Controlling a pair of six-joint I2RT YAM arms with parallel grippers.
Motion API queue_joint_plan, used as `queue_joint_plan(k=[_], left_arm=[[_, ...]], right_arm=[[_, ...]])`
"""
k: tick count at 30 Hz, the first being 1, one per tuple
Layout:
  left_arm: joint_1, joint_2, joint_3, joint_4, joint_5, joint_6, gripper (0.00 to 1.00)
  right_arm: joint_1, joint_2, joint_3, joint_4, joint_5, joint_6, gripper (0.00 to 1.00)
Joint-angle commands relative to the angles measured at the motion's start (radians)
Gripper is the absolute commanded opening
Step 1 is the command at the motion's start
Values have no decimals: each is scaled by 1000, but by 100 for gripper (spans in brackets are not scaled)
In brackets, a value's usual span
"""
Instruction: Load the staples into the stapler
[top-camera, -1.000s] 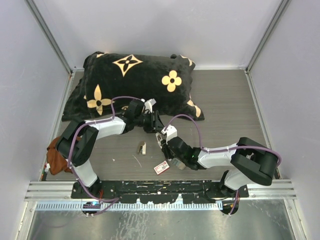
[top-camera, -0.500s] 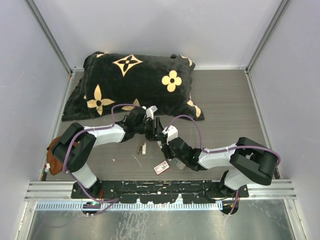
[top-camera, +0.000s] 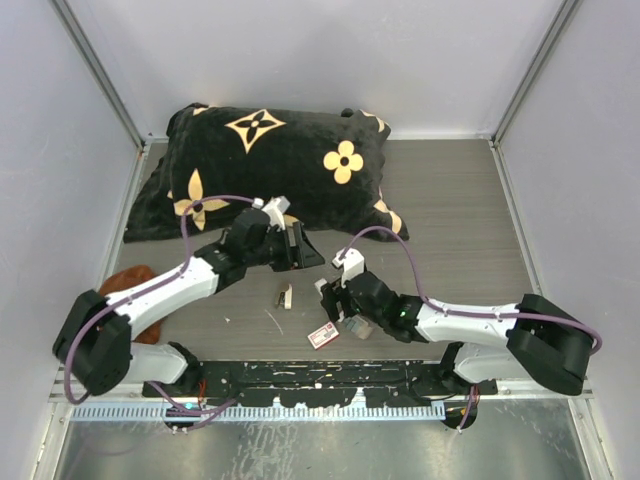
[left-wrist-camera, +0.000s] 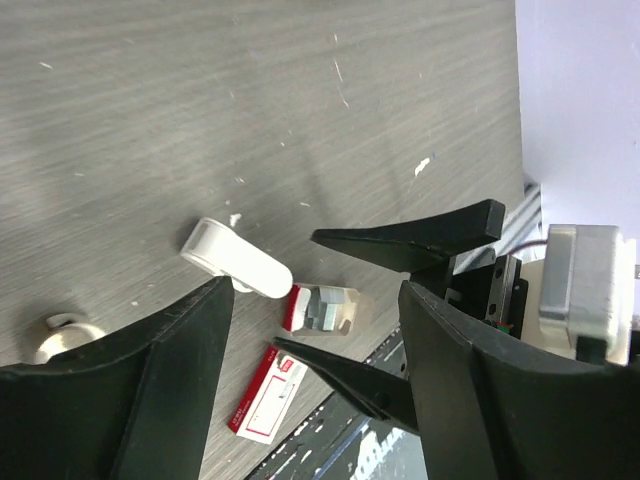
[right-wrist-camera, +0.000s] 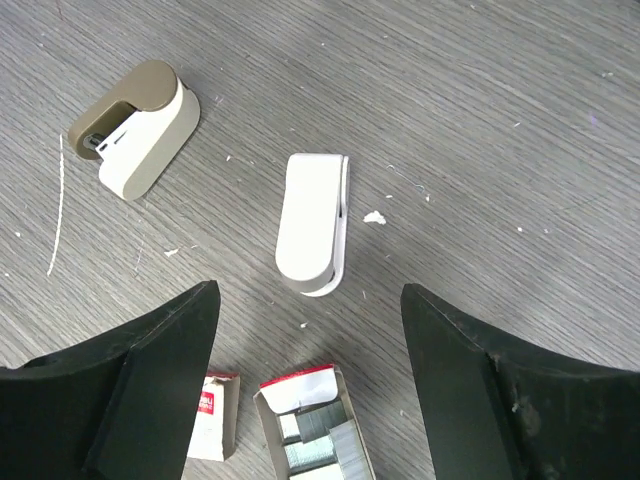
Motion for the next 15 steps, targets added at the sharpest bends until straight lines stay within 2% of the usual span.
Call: queue_joint_plan(k=[1,7,15], left_arm=[[33,-125,-11,-127,-130,50,70],[76,-222,-81,-159,-130,24,74],[112,-279,-153,-138,-85,-15,79]], right_arm=[[-23,-24,85,-125,14,-22,79],[-36,105,177,-155,4,-17,71],[-36,262,252,-131,-27,-31,47]])
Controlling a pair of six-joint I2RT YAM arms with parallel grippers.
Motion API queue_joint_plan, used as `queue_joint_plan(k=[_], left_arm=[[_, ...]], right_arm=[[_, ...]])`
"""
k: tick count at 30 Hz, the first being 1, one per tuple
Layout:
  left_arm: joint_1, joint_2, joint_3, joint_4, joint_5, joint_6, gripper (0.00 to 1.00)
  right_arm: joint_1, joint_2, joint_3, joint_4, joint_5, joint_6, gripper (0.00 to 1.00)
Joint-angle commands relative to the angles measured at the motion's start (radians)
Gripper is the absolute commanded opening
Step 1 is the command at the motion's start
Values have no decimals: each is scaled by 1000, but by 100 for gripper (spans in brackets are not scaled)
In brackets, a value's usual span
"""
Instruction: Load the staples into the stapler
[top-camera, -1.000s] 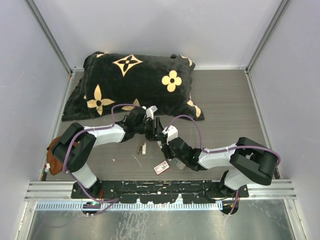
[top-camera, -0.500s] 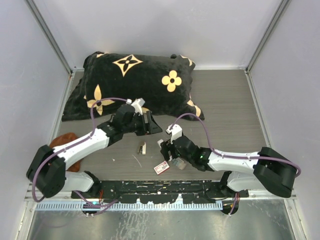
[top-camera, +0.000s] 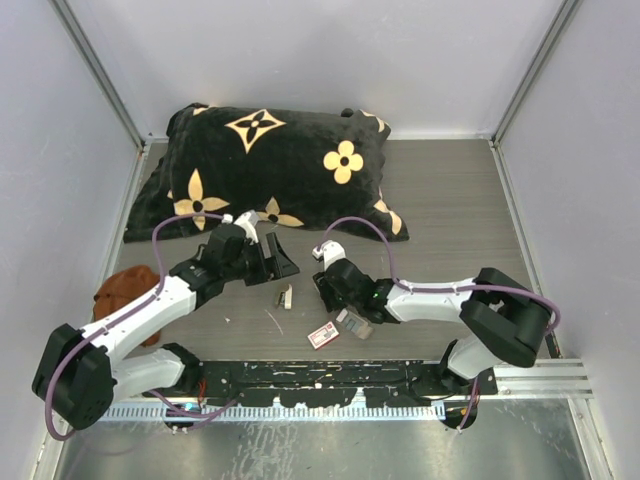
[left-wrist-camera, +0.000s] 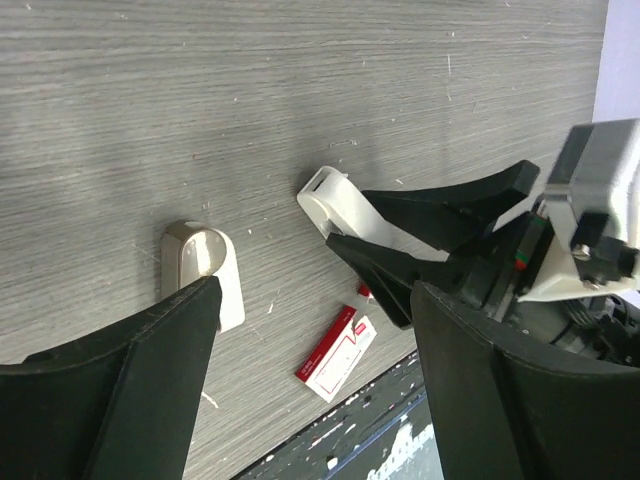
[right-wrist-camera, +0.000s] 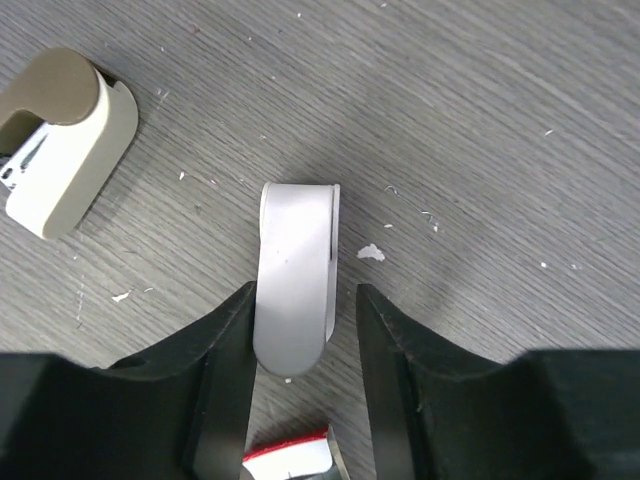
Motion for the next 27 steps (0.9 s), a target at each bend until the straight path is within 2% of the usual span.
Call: queue_joint_plan(k=[1,5,10,15,22,27], left_arm=[[14,-47,-14,24,24,-27,79],[19,-58,-33,42,55,-55,80],[18,-68,-112,170,141,-177,80],[18,-37,-171,352,265,-285,80],[15,106,-115,505,461,-330,80],[13,127,-103,523,480,-337,71]], right_arm=[[0,42,49,34,-16,-24,42],[0,43,37,58,-16,-35,21],[-1,-56,-29,139,-109,-58,2],[0,-192,-78,191,-191,-82,1],[0,-284,-74,166,-259,-90,1],[0,-319,-76,162,-258,-83,1]])
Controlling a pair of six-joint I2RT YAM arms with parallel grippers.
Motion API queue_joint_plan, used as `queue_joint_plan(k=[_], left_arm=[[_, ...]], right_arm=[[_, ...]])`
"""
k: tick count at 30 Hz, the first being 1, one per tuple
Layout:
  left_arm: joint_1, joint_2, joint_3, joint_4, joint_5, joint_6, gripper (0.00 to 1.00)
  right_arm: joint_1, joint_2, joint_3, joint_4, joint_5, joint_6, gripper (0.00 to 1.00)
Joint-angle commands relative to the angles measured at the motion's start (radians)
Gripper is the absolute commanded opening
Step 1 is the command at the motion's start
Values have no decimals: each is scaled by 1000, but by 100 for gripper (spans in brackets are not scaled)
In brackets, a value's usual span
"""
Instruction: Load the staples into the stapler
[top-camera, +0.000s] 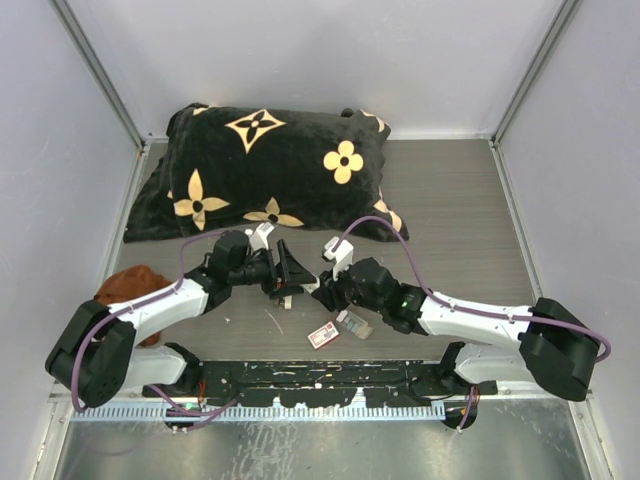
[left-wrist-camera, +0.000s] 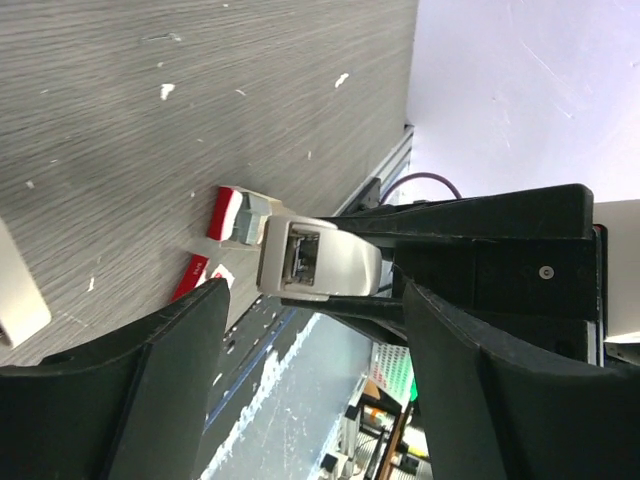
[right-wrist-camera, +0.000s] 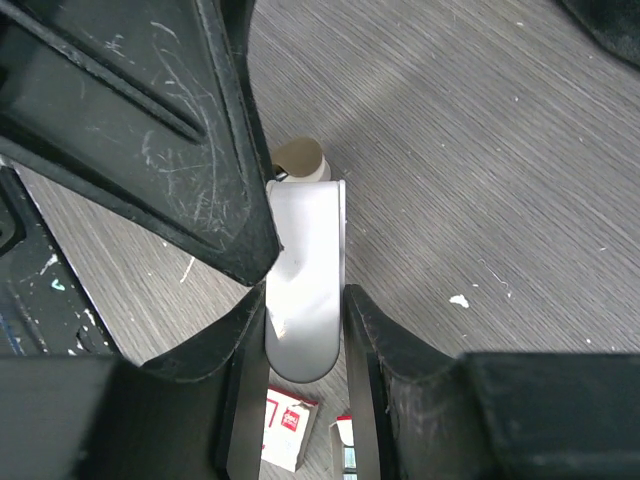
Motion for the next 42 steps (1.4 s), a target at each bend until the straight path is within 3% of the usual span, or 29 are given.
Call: queue_joint_plan(k=[1,14,16,19,21,23,28,31,38,40,42], left_arm=[[-3,7,49,117,80,-24,69],[-11,22,47,118,76,-24,29],[-12,22,48,124,82,-26,23],[-12,21,44,138,92,-25,17],[-12,22,42,152,103,-19,14],[-12,18,37,171,123,-7,12],[-12,-4,43,195,199,44,9],[-14,-23,49,207,247,74,8],[-26,-71,58,209,287,110,8],[-29,-77,58,208,285,110,8],[-31,-79,57,209,287,112,8]], right_arm=[[2,-46,11,48,-26,-9,1],[2,-69,4,50,-40,-5,2],[1,-83,2,40,-39,-4,18],[1,-116,-3,29,-34,12,65],[-9,-150,-9,16,-52,27,79],[-46,-180,-12,11,-132,55,85],[-212,-181,-6,14,-501,160,86],[-250,-135,22,24,-689,222,86],[-253,-41,46,137,-896,355,82],[-254,-31,48,155,-909,370,68],[-254,-26,44,166,-903,376,42]])
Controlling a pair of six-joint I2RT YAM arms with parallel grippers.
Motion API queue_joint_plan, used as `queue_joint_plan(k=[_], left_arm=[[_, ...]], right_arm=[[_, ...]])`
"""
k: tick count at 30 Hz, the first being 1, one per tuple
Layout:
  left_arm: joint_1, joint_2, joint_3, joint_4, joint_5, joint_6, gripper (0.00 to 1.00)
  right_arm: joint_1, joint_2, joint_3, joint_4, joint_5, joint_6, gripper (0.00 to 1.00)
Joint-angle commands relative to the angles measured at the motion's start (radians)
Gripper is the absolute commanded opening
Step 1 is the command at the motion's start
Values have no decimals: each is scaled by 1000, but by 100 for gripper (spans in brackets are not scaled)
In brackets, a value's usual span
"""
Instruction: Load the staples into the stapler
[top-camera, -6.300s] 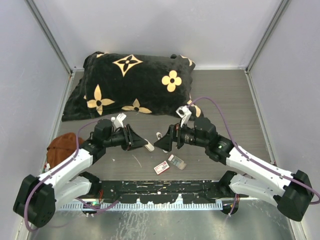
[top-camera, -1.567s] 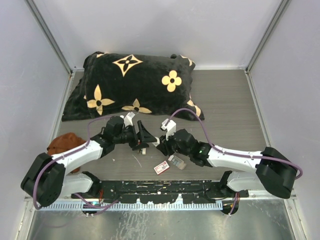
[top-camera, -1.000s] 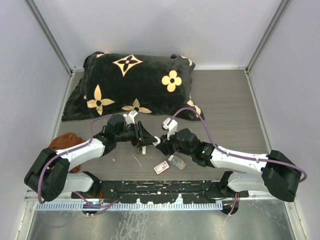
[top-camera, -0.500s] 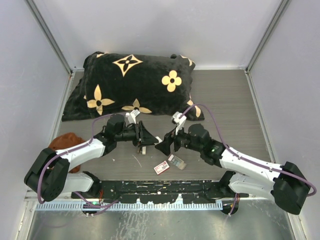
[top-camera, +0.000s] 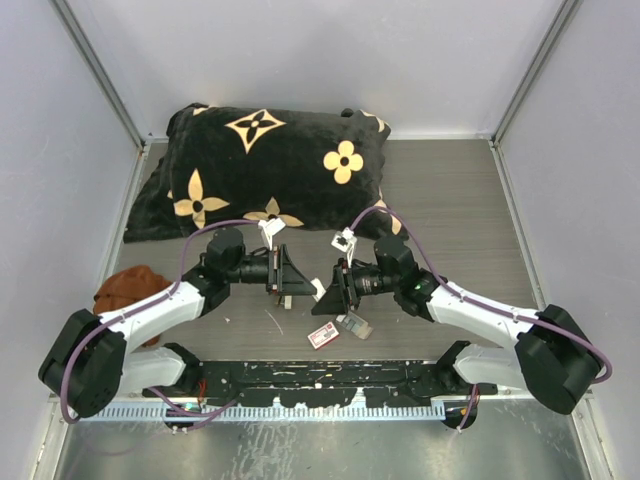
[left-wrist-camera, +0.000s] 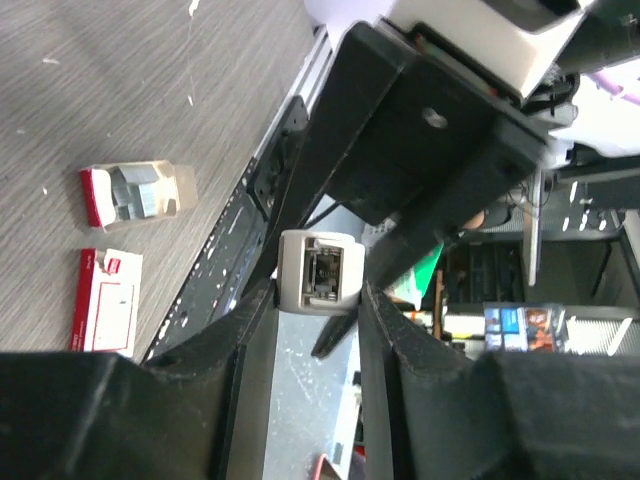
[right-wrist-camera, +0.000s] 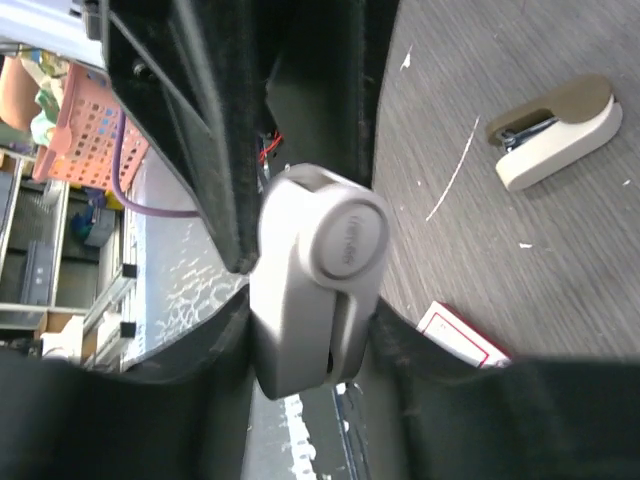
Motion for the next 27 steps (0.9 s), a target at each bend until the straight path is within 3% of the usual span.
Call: queue_joint_plan(k=[1,2,7,8,10,11,12,16,20,23,27], left_arm=[[-9,-29,46,66,40,28,8],[-10,-29,45,67,40,31,8],[-16,-32,46,65,33,32,8],[-16,-34,47,63,28,33,8],[-16,-43,47,44,-2,40,7],[-16,-52,50,20,-27,47,7],[-16,-59,54,-16,-62,62,6],[-14,-38,85,-183,-241,129,6],[-15,102,171,-310,-360,209,8],[-21,212,212,-275,-377,218,10],[-30,357,298,-348,-411,266,10]], right_arm=[[-1,1,40,120,-89,70,23],[-1,0,36,121,-74,76,3],[-4,-8,18,112,-22,74,1],[-5,-9,18,110,-21,74,7],[-12,-22,18,97,-5,72,63],[-20,-35,19,79,17,65,83],[-28,-52,21,46,44,45,94],[-78,-160,43,-189,342,-60,99],[-94,-260,19,-332,628,-87,100],[-94,-317,-18,-354,700,-84,100],[-94,-356,-50,-379,733,-74,100]])
